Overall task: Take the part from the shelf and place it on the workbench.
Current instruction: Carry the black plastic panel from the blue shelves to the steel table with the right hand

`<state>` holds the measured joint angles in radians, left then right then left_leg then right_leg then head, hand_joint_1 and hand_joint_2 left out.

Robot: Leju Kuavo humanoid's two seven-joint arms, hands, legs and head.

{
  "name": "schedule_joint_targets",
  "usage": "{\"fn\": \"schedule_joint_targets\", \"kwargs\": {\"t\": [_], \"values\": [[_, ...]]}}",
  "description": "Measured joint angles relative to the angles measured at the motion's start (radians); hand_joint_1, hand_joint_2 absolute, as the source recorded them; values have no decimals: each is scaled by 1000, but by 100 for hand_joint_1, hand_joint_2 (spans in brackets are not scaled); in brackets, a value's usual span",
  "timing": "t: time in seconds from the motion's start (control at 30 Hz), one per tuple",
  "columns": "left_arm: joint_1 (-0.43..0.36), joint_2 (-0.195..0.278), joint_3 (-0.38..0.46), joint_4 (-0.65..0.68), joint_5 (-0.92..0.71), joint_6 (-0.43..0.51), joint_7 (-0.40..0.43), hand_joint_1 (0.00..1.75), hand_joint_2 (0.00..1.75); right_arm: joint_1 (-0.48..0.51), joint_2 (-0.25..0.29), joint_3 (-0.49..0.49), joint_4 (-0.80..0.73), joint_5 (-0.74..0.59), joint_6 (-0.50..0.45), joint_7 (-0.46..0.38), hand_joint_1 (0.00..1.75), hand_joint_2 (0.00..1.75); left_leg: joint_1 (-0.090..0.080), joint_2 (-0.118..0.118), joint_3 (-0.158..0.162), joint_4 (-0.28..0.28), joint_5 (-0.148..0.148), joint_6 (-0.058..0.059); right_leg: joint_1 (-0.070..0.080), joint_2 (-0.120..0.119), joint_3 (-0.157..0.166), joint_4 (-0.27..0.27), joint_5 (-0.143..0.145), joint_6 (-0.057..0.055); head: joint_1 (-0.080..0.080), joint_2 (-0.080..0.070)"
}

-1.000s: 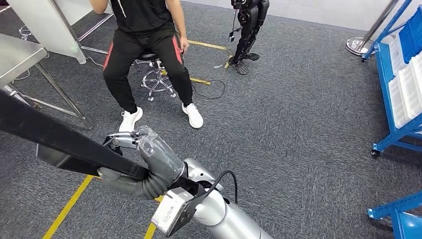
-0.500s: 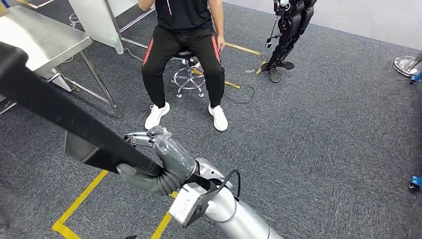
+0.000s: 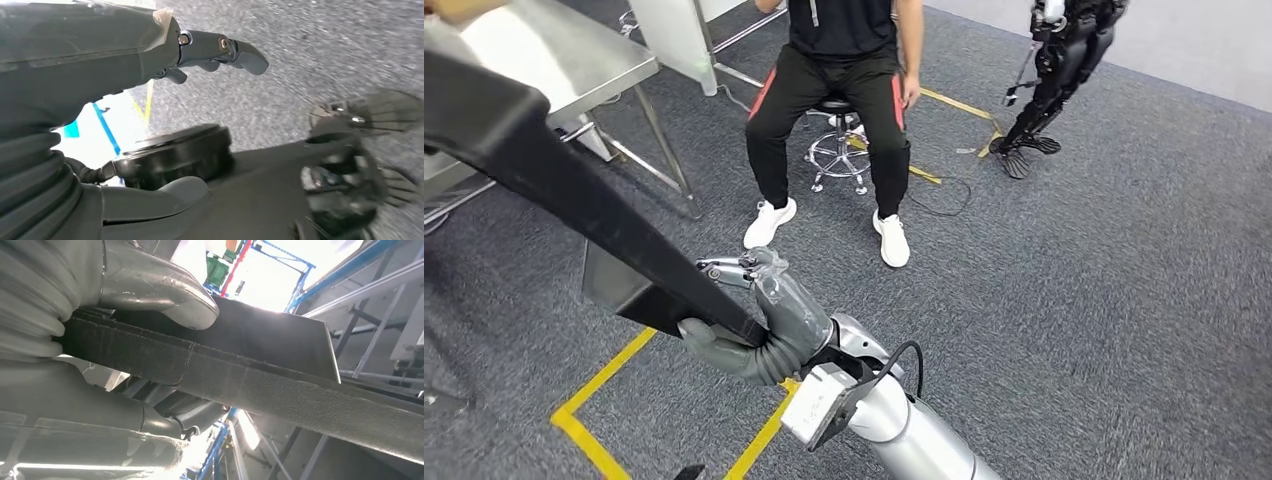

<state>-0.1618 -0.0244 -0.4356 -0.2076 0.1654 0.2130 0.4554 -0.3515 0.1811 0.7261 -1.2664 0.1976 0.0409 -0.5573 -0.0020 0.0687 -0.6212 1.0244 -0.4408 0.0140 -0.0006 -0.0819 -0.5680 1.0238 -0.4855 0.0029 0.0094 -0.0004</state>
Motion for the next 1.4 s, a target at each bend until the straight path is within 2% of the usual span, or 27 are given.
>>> {"fn": "schedule_joint_targets", "kwargs": {"t": [0.07,0.13,0.2,0.23,0.27,0.3,0.33,0.4,0.43,0.5,0.53,0.57,0.63,0.7,0.77,0.8,0.83,0.87,0.93,1.0,1.07,1.13,1.2,1.27,1.3,1.33,1.4], "values": [[-3,0,-2,-2,-2,-4,0,0,175,4,-2,-1,-8,2,-1,3,175,175,1,-25,2,-7,4,11,0,-15,3,-1,-5,9,0,0],[-4,-1,-4,-3,-4,-7,1,0,175,6,-4,-2,-17,2,-2,5,175,175,7,-46,12,-21,12,22,0,11,-10,38,-27,16,0,0],[-7,-2,-5,-4,-5,-8,2,0,175,9,-10,-2,-21,3,-4,8,175,175,11,-68,17,-27,16,28,-4,57,-67,153,-75,13,1,0],[-9,-2,-5,-5,-6,-8,2,0,175,13,-15,-2,-22,4,-5,10,175,175,12,-81,17,-27,17,30,-5,69,-103,220,-97,12,1,0],[-9,-3,-5,-5,-7,-9,2,0,175,18,-19,-3,-22,4,-6,12,175,175,12,-95,17,-27,17,30,-7,73,-130,265,-107,15,1,0],[-8,-3,-5,-5,-7,-9,2,0,175,22,-22,-3,-22,5,-6,15,175,175,12,-108,17,-26,16,29,-9,75,-140,275,-102,21,1,0],[-6,-4,-5,-5,-8,-9,2,0,175,24,-23,-3,-22,6,-6,16,175,175,13,-121,17,-25,16,28,-12,77,-132,249,-83,31,1,0],[-5,-4,-5,-5,-10,-9,2,0,175,24,-24,-3,-24,9,-7,17,175,175,15,-146,17,-19,12,21,-22,103,-76,118,-24,51,1,0],[-5,-4,-5,-5,-11,-9,2,0,175,24,-25,-3,-26,10,-7,17,175,175,15,-158,14,-13,9,14,-27,116,-49,61,-1,53,1,0],[-4,-3,-5,-5,-12,-9,2,0,175,26,-26,-3,-28,11,-8,18,175,175,15,-174,8,-7,5,1,-27,132,-24,12,15,40,1,0],[-2,-2,-5,-5,-13,-9,2,0,175,27,-26,-3,-29,11,-8,18,175,175,16,-179,5,-7,5,-4,-23,124,-22,12,16,29,1,0],[0,-1,-5,-5,-13,-9,2,0,175,28,-26,-4,-29,11,-8,18,175,175,18,-180,4,-7,4,-8,-23,118,-22,12,17,21,1,0],[4,1,-6,-4,-13,-9,2,0,175,27,-21,-5,-33,11,-8,18,175,175,19,-149,-8,19,-14,-16,-25,105,-19,10,18,6,-1,0],[4,0,-6,-5,-13,-9,2,0,175,27,-18,-5,-36,11,-9,18,175,175,19,-98,-56,118,-66,-23,-23,88,-16,9,16,-4,-2,0],[5,0,-6,-5,-13,-9,2,0,175,29,-18,-5,-37,12,-9,19,175,175,21,-76,-120,237,-113,-25,-16,67,-16,9,13,-10,-3,0],[6,-1,-6,-5,-13,-9,2,0,175,30,-19,-5,-37,12,-9,20,175,175,21,-73,-135,260,-113,-24,-14,56,-15,10,12,-12,-3,0],[7,-1,-6,-4,-13,-9,2,0,175,30,-19,-5,-37,12,-9,20,175,175,21,-71,-130,247,-95,-21,-11,46,-14,10,10,-14,-3,0],[8,-1,-6,-4,-13,-9,2,0,175,30,-19,-5,-37,12,-9,20,175,175,20,-64,-105,197,-65,-16,-9,36,-12,9,8,-14,-3,0],[7,0,-5,-5,-11,-8,2,0,175,28,-17,-5,-37,12,-9,20,175,175,11,-20,-36,69,-14,0,-3,19,-6,9,4,-13,-2,0],[5,1,-5,-5,-10,-7,2,0,175,28,-15,-6,-37,12,-9,20,175,175,-2,7,-4,8,-2,10,0,2,-3,8,-1,-5,-2,0],[6,1,-5,-5,-9,-7,2,0,175,28,-13,-6,-37,12,-9,20,175,175,-5,-13,-3,1,1,15,1,-14,2,6,-5,5,-2,0],[8,0,-5,-5,-9,-7,2,0,175,27,-12,-7,-38,13,-10,19,175,175,1,-35,6,-12,8,23,0,10,-1,22,-19,12,-1,0],[7,-2,-5,-5,-10,-7,2,0,175,29,-15,-8,-39,14,-11,18,175,175,6,-58,12,-21,14,29,-4,55,-42,110,-61,11,0,0],[7,-4,-5,-5,-11,-7,2,0,175,37,-23,-8,-38,16,-11,18,175,175,7,-85,11,-21,15,31,-6,71,-109,238,-108,8,1,0],[8,-4,-5,-5,-11,-8,2,0,175,40,-26,-8,-38,16,-12,18,175,175,7,-99,11,-21,15,31,-7,73,-129,272,-113,12,0,0],[9,-4,-5,-5,-12,-8,2,0,175,42,-28,-9,-38,16,-12,18,175,175,8,-113,11,-20,15,31,-8,74,-131,269,-103,20,0,0],[11,-5,-5,-5,-12,-8,2,0,175,42,-29,-9,-38,16,-12,18,175,175,10,-139,12,-18,14,27,-14,93,-84,159,-47,39,1,0]]}}
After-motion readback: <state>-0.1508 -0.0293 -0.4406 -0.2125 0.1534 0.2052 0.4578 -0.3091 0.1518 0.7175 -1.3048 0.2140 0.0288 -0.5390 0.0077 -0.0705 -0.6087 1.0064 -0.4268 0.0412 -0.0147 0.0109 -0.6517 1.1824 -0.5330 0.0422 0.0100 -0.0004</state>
